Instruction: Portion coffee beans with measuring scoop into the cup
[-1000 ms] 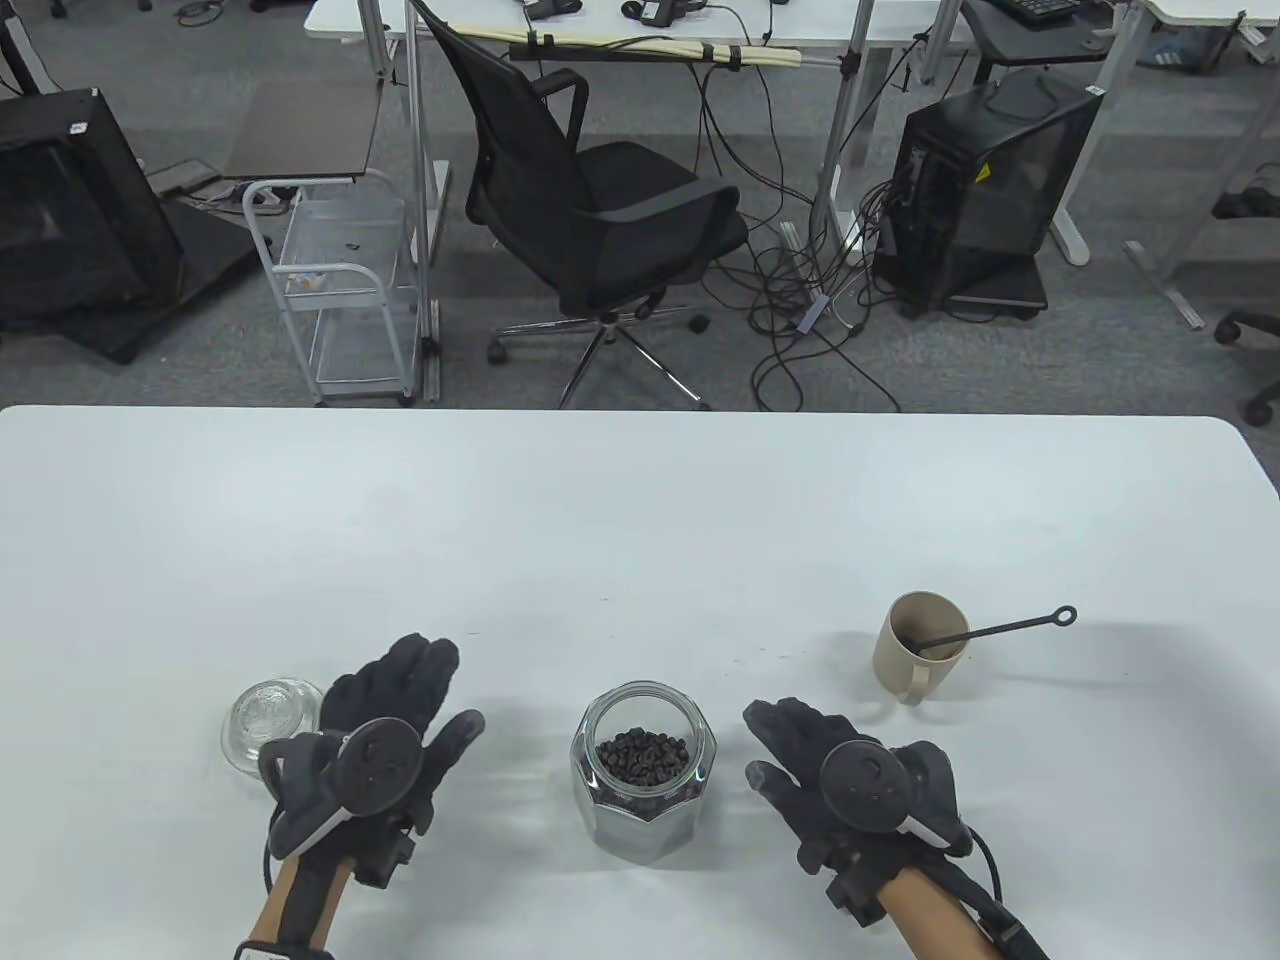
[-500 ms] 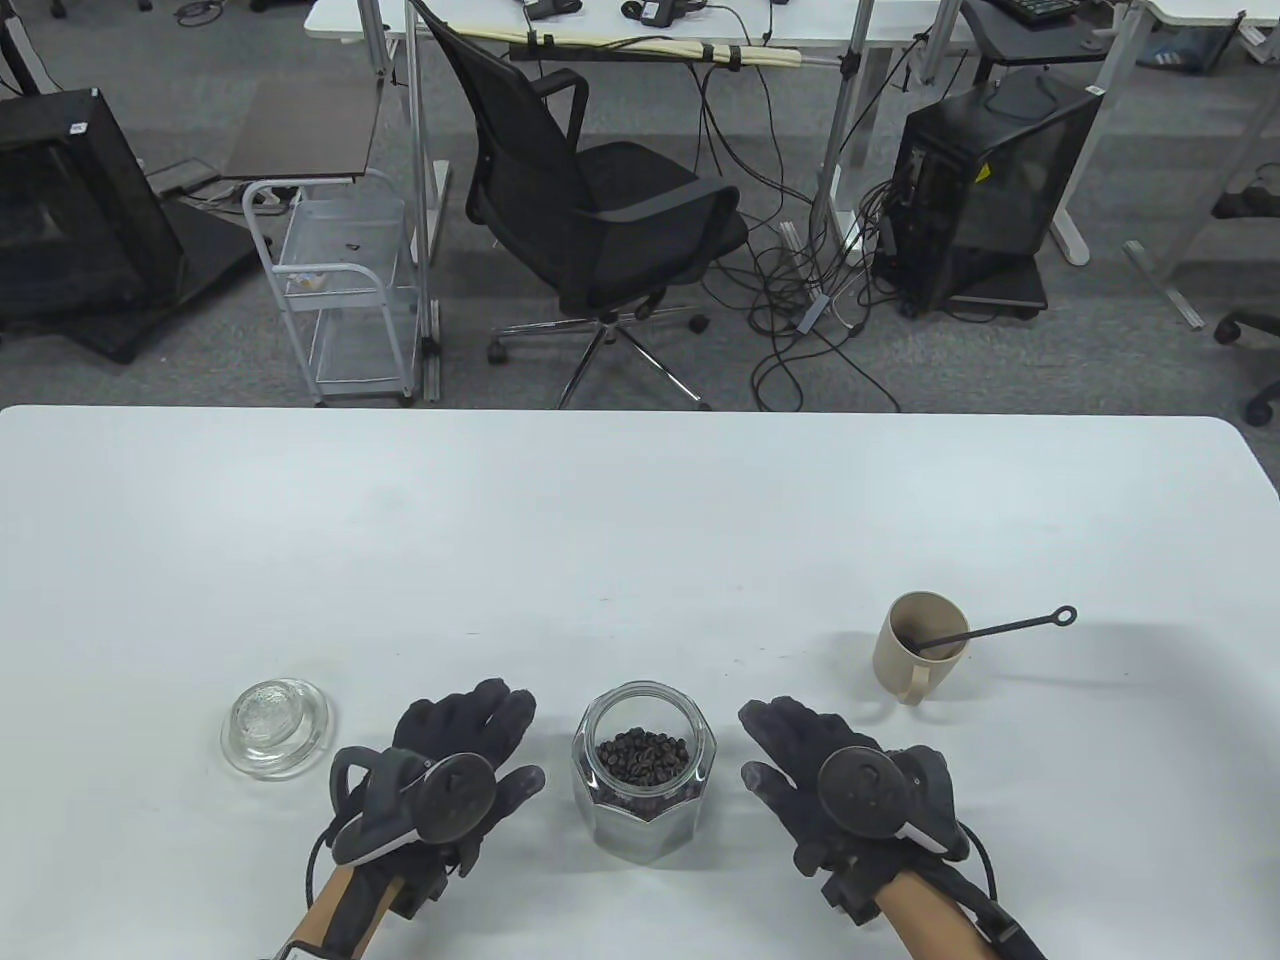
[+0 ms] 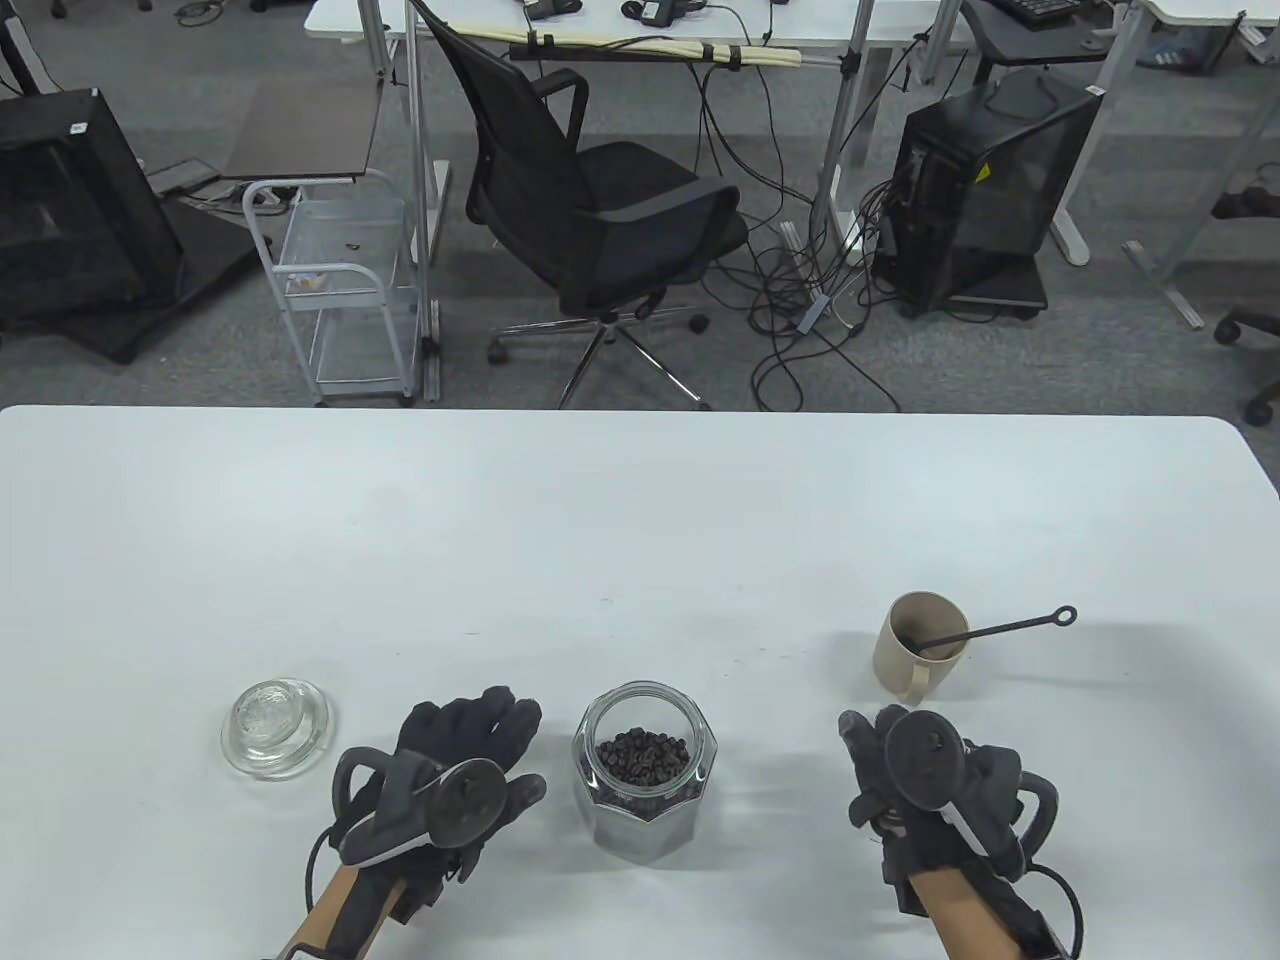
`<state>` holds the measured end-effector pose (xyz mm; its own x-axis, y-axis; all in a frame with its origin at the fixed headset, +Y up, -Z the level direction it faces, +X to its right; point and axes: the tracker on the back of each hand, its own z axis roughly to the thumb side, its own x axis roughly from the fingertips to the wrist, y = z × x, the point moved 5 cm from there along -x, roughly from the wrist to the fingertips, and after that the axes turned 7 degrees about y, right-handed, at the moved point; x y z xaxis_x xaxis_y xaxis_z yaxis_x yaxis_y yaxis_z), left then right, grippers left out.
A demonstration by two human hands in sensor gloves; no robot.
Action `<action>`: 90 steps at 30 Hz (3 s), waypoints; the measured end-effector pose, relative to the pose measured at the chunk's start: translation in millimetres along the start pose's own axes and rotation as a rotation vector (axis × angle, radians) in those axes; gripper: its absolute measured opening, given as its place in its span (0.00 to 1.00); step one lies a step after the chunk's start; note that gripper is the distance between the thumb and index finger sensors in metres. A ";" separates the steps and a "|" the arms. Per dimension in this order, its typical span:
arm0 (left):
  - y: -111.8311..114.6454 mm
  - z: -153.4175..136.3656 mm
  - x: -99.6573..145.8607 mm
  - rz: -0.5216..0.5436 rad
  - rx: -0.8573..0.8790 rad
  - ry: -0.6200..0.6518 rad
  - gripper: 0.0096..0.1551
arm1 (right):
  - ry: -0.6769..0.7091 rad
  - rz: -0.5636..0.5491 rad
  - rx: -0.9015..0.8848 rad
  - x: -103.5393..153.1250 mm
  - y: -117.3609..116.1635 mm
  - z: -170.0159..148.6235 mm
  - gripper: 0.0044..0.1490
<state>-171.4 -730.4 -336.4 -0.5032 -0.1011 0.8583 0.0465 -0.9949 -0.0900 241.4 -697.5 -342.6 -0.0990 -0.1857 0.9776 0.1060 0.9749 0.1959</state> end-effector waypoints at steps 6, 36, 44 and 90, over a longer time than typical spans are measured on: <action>0.5 0.0 -0.3 -0.016 -0.013 -0.004 0.43 | -0.135 -0.062 0.172 -7.4 0.2 -18.5 0.44; 4.5 2.2 -2.0 -0.078 -0.028 -0.011 0.43 | -0.109 -0.176 -0.285 -28.6 -37.7 -18.1 0.34; 5.2 -0.3 -2.1 -0.083 -0.021 -0.026 0.43 | 0.029 -0.098 -0.444 -40.4 -41.1 26.7 0.33; 10.6 4.4 -4.1 -0.110 -0.040 -0.003 0.43 | 0.319 0.177 -0.512 -53.2 -75.0 120.2 0.39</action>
<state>-165.0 -740.6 -338.6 -0.5005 0.0089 0.8657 -0.0437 -0.9989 -0.0151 119.8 -745.9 -418.5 0.2550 -0.1315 0.9580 0.5622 0.8262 -0.0362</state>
